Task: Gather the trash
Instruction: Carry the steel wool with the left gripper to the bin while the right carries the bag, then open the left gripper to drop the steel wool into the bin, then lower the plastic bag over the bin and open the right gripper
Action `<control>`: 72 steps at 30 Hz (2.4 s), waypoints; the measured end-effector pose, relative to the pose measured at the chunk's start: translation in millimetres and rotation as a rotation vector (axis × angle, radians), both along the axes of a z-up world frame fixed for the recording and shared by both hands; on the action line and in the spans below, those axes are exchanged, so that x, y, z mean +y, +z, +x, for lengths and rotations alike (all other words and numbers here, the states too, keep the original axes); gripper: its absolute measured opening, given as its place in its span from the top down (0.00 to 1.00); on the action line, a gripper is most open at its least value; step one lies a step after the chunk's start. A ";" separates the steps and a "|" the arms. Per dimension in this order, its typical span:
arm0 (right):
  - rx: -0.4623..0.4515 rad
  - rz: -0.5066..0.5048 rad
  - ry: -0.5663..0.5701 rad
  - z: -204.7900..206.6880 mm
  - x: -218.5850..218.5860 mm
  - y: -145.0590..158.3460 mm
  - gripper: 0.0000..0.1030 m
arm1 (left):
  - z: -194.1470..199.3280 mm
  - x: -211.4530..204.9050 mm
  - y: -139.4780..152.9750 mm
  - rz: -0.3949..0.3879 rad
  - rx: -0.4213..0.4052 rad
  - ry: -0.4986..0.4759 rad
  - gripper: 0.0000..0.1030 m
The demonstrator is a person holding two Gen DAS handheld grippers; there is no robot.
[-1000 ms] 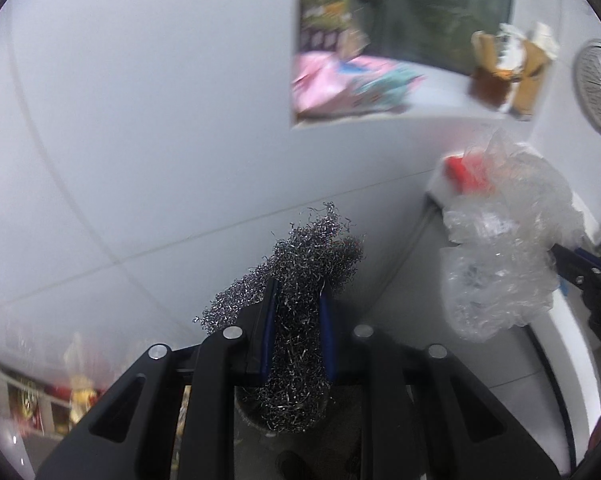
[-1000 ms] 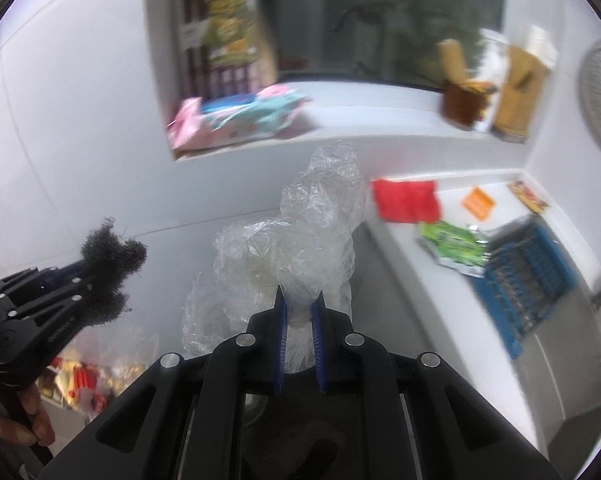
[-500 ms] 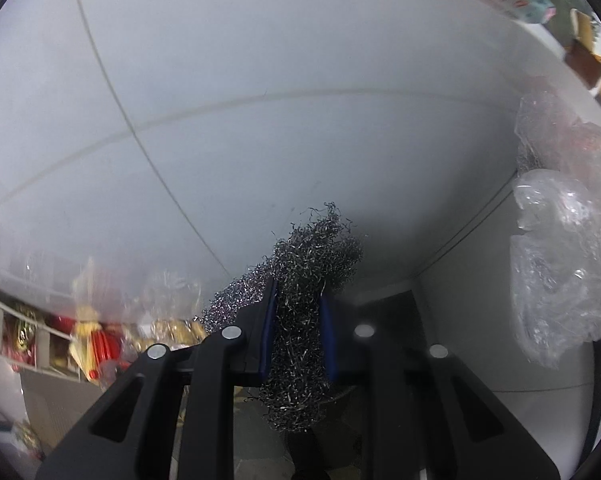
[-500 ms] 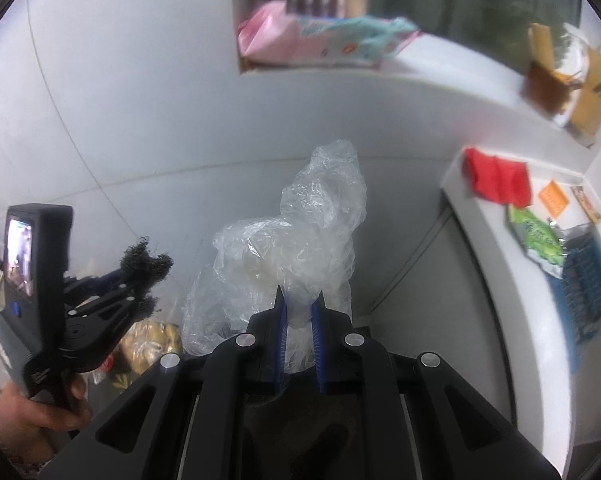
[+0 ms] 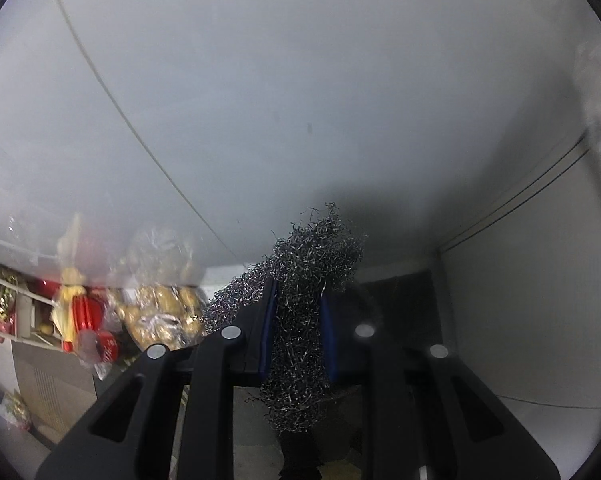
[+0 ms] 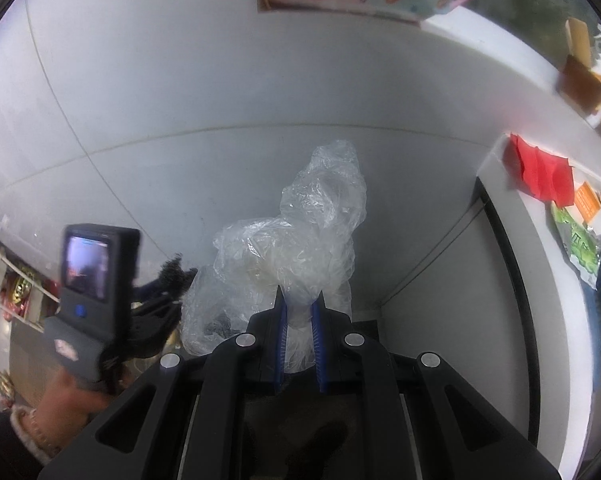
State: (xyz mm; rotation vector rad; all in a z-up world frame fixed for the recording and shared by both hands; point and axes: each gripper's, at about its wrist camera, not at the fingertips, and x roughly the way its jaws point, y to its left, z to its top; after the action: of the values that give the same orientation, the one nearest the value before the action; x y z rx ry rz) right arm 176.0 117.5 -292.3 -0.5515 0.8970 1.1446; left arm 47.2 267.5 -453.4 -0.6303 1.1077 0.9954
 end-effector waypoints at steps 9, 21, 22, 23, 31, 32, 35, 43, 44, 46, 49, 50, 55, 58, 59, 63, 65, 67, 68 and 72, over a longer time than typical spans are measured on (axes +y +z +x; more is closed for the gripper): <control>0.016 -0.046 0.012 9.9 2.7 -34.6 0.89 | 13.2 2.0 -105.2 -0.135 0.056 0.022 0.78; 0.030 -0.079 0.017 18.3 7.0 -62.8 0.89 | 23.9 7.2 -181.2 -0.193 0.146 0.026 0.78; 0.031 -0.080 0.016 18.6 7.9 -64.0 0.89 | 23.6 7.7 -181.7 -0.191 0.145 0.028 0.78; 0.032 -0.081 0.014 19.0 8.2 -65.7 0.89 | 21.8 8.5 -181.2 -0.187 0.141 0.031 0.78; 0.046 -0.087 0.013 17.5 9.7 -77.0 0.89 | 3.7 7.7 -148.5 -0.174 0.104 0.058 0.78; 0.047 -0.090 0.017 18.2 9.4 -78.9 0.89 | 1.3 7.0 -142.0 -0.171 0.095 0.056 0.78; 0.051 -0.105 0.028 17.1 11.4 -88.7 0.89 | -9.5 -1.6 -110.6 -0.152 0.075 0.056 0.63; 0.069 -0.170 0.054 6.1 22.0 -122.3 0.89 | -40.3 -26.7 -48.9 -0.067 0.069 0.064 0.44; 0.071 -0.177 0.060 3.3 24.4 -127.2 0.89 | -42.4 -28.4 -45.5 -0.065 0.071 0.066 0.43; 0.074 -0.194 0.073 -0.7 29.9 -136.0 0.89 | -47.0 -32.4 -36.8 -0.062 0.068 0.072 0.39; 0.077 -0.209 0.088 -6.0 36.6 -146.4 0.89 | -51.4 -35.6 -23.0 -0.044 0.062 0.071 0.39; 0.080 -0.214 0.096 -9.2 40.6 -151.3 0.89 | -52.4 -37.2 -18.7 -0.039 0.059 0.072 0.39; 0.086 -0.236 0.128 -26.7 49.1 -169.5 0.89 | -56.7 -39.3 3.2 -0.042 0.016 0.093 0.38; 0.093 -0.260 0.152 -39.5 54.3 -183.9 0.89 | -60.9 -40.0 16.6 -0.026 -0.009 0.111 0.38; 0.098 -0.267 0.162 -46.2 57.5 -188.6 0.89 | -61.9 -40.4 18.5 -0.019 -0.010 0.114 0.38; 0.107 -0.296 0.196 -63.3 71.9 -205.5 0.89 | -70.2 -39.1 23.4 -0.002 -0.004 0.125 0.38; 0.105 -0.311 0.211 -73.1 75.8 -214.7 0.89 | -77.0 -37.2 22.8 -0.003 -0.003 0.139 0.38; 0.103 -0.329 0.227 -82.8 85.0 -227.5 0.89 | -85.0 -34.9 22.3 -0.005 0.002 0.158 0.38; 0.102 -0.336 0.234 -86.9 87.7 -232.7 0.89 | -88.8 -34.5 22.1 -0.006 0.003 0.168 0.38; 0.108 -0.386 0.248 -103.3 102.5 -264.7 0.89 | -104.0 -30.6 22.4 -0.004 0.008 0.195 0.38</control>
State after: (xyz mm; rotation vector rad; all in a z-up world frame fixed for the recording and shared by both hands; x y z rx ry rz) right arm 72.8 220.0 -557.1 -0.9434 1.1781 1.2380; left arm -56.8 236.9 -431.0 -0.7489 1.0701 1.1633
